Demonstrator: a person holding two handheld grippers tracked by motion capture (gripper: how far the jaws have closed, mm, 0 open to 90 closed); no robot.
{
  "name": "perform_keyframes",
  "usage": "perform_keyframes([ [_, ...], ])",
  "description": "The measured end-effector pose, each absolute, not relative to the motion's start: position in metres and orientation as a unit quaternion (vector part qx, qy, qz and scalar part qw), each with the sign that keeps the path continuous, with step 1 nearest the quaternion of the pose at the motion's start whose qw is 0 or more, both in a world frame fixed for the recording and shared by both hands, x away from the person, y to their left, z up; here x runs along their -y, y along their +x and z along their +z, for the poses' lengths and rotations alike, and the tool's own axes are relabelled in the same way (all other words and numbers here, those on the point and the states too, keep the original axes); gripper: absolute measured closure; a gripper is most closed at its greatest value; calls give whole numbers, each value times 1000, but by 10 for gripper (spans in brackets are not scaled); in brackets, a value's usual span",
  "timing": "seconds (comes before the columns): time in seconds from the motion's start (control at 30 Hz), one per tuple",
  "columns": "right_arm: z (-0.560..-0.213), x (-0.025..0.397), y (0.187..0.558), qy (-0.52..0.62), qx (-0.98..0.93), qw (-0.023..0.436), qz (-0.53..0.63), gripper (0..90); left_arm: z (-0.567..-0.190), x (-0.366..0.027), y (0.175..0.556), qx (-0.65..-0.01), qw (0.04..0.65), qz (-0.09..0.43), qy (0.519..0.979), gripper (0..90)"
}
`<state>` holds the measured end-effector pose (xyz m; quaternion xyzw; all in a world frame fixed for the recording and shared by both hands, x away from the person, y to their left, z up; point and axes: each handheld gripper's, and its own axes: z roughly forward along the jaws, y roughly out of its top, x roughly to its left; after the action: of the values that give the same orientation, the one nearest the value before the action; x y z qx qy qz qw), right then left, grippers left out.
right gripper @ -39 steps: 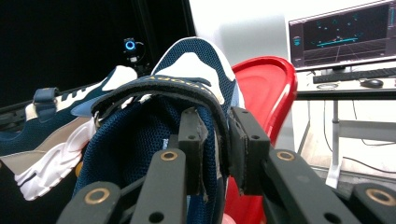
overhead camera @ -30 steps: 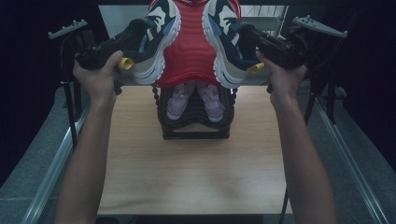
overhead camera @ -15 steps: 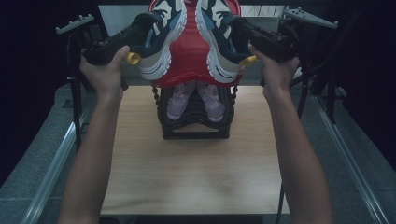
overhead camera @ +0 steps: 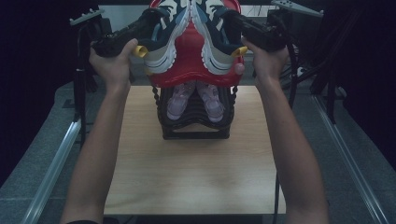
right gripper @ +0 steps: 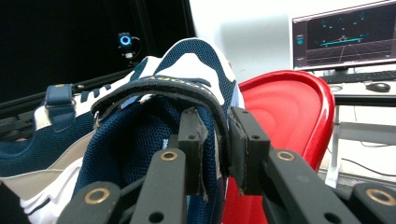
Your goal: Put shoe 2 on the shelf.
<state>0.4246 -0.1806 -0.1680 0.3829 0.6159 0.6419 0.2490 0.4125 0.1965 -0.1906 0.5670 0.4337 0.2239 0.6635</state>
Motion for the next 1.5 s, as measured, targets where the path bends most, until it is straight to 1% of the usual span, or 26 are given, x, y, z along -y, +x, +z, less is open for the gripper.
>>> perform_keyframes([
  [0.77, -180, 184, 450, 415, -608, 257, 625, 753, -199, -178, 432, -440, 651, 232, 573, 735],
  [1.0, -185, 178, 455, 417, -617, 269, 611, 750, -206, -172, 434, -448, 636, 250, 576, 735],
  [1.17, -186, 175, 456, 415, -621, 273, 606, 742, -216, -170, 437, -451, 633, 248, 579, 728],
  [1.33, -185, 168, 455, 398, -632, 285, 601, 691, -219, -170, 435, -448, 635, 256, 574, 706],
  [1.43, -187, 163, 457, 391, -645, 280, 594, 642, -220, -169, 434, -443, 638, 258, 574, 669],
  [1.5, -189, 161, 458, 386, -650, 274, 595, 630, -220, -168, 434, -438, 641, 251, 578, 623],
])
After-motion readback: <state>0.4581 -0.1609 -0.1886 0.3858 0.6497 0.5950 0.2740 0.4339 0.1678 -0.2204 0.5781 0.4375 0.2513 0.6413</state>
